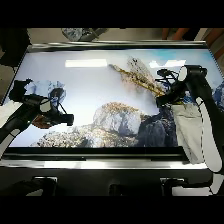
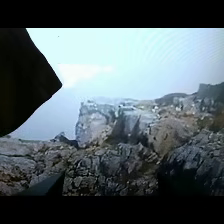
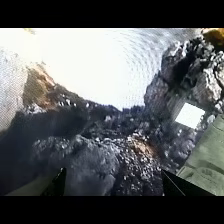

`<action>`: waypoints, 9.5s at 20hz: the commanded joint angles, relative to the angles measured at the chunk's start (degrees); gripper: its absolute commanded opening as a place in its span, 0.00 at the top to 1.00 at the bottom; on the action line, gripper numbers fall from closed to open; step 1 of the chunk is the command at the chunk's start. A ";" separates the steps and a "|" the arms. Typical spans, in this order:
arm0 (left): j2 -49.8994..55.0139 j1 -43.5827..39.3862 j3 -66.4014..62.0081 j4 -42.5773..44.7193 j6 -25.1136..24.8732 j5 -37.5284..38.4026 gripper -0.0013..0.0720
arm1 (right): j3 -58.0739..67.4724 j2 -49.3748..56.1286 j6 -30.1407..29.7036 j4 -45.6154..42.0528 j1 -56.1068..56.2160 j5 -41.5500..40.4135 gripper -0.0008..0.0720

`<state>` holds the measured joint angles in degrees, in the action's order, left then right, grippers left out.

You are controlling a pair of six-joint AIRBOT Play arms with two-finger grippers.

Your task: Fold the shirts.

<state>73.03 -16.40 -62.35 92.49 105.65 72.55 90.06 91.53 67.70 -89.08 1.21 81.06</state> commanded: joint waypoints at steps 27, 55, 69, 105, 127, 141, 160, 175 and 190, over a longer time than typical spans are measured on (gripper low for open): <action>4.35 44.24 -16.02 -15.32 2.67 5.92 0.01 | 0.02 0.09 -2.16 7.58 0.04 -7.76 0.04; -25.22 4.33 -10.97 -42.97 -13.64 -16.06 0.94 | 0.04 -22.16 -7.10 2.19 0.04 -2.51 0.07; 14.08 -24.28 -6.54 -38.91 -24.41 -3.69 0.02 | -2.73 -33.24 -3.85 -3.41 0.04 9.29 0.06; 3.91 -22.40 22.53 -57.46 -25.59 -28.48 0.94 | -30.16 -2.71 -24.46 43.04 2.86 -8.37 0.92; -32.48 6.69 -7.96 -26.43 -14.14 -19.17 0.94 | -2.40 -42.91 -30.67 25.31 2.91 5.77 0.92; -38.32 6.67 -7.89 -27.10 -13.99 -11.08 0.94 | -2.47 -48.98 -26.45 20.94 2.91 12.98 0.92; 7.58 11.91 -5.05 -28.52 -21.55 4.70 0.02 | -11.45 -1.95 -13.92 17.81 2.91 -6.47 0.92; -3.17 -12.11 32.04 -60.59 -12.35 -42.64 0.28 | -11.45 -3.13 -15.56 18.16 2.91 -3.26 0.92; -28.37 30.91 -36.72 -41.90 -19.76 -3.26 0.94 | 11.30 -49.20 6.88 -17.20 2.86 -11.89 0.92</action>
<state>48.56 5.19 -84.12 47.68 83.55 60.36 96.66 53.63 67.77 -99.22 4.16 70.61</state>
